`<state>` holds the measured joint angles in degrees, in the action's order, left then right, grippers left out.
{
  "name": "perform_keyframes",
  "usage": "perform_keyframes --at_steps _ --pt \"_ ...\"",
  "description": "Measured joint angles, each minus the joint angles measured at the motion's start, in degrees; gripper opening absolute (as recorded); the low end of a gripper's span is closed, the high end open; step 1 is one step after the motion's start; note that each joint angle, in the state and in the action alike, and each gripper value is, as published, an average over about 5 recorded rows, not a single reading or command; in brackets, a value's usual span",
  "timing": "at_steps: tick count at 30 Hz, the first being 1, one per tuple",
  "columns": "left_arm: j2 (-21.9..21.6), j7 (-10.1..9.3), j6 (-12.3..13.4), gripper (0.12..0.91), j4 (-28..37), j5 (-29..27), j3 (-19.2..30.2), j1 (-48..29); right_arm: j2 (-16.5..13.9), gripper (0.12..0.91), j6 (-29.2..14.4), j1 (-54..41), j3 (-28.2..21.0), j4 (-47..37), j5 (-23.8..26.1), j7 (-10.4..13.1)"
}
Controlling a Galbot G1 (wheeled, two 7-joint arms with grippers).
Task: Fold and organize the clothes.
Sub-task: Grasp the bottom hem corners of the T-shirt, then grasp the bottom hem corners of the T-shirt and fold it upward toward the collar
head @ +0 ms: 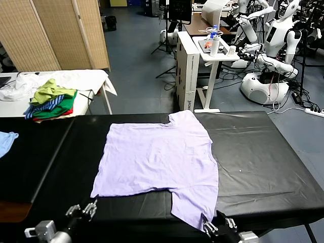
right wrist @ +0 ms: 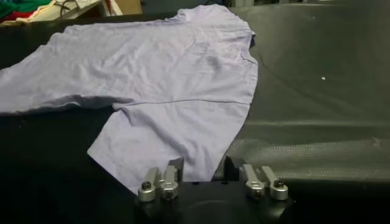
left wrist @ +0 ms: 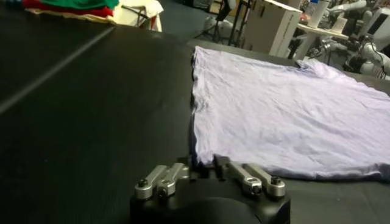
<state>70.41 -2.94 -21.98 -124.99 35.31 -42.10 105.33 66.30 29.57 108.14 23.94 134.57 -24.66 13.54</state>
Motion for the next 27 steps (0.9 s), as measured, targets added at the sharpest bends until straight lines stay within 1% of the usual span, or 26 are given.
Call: perform_keyframes --at_steps 2,4,10,13,18,23,27 --pt "0.0 0.00 0.0 0.165 0.0 0.0 0.0 0.0 0.0 0.162 0.0 0.2 0.1 0.2 0.0 0.1" --pt "0.1 -0.01 0.1 0.147 -0.1 -0.1 0.1 0.1 0.0 0.149 0.0 0.6 0.4 0.6 0.0 0.4" --pt "0.8 -0.67 0.1 0.145 -1.6 -1.4 -0.1 1.4 -0.2 0.143 0.6 3.5 1.4 3.0 0.3 2.2" --pt "1.5 -1.18 0.2 0.145 -2.8 -2.4 -0.2 2.9 -0.4 0.141 0.8 5.6 2.2 4.3 0.4 2.6" --pt "2.6 -1.63 0.2 0.145 -5.3 -3.3 -1.1 6.5 -0.7 0.140 0.8 8.7 3.3 6.0 0.3 2.7" --pt "2.9 -1.64 0.4 0.145 -7.3 -3.3 -2.8 9.3 -1.0 0.140 0.3 9.7 3.8 6.7 0.0 2.6" --pt "3.5 -1.72 0.7 0.145 -8.3 -3.2 -3.9 10.3 -1.7 0.140 -1.8 9.4 4.4 7.0 -1.0 1.6"
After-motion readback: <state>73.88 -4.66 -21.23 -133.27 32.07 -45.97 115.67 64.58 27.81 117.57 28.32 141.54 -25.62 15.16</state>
